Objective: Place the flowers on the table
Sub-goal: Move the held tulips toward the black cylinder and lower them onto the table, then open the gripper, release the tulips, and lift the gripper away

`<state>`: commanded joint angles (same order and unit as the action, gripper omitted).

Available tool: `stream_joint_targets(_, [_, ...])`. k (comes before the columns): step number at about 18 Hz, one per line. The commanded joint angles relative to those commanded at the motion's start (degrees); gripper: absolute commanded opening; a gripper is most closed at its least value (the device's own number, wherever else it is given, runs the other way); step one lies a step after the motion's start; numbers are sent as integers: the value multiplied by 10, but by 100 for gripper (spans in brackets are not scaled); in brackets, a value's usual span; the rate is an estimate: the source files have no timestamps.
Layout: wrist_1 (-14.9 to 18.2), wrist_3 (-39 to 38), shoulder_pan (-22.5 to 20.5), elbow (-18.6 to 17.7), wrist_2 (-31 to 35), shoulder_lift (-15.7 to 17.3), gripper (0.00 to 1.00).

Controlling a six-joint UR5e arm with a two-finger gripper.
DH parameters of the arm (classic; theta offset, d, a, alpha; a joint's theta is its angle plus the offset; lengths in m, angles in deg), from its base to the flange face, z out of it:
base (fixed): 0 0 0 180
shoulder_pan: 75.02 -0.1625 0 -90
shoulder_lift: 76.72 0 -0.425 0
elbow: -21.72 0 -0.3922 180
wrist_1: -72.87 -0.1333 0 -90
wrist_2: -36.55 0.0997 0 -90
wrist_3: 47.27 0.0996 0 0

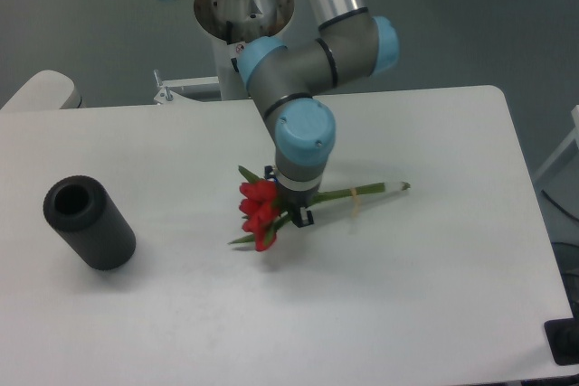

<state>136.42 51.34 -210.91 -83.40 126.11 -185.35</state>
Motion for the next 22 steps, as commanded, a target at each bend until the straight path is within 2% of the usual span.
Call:
stream_joint_targets(2, [1, -1, 13, 0, -6, 0, 21])
stream_joint_targets(5, [2, -1, 26, -7, -9, 4, 45])
stream_joint_targets(6, [2, -1, 26, -9, -11, 7, 57])
stream_joint_targets(8, [1, -3, 27, -18, -18, 10, 100])
stream_joint_targets(10, [0, -6, 31, -25, -18, 19, 100])
stream_joint_targets(15, [0, -1, 27, -16, -18, 20, 100])
stream_joint_targets(22, [2, 0, 5, 39, -18, -1, 100])
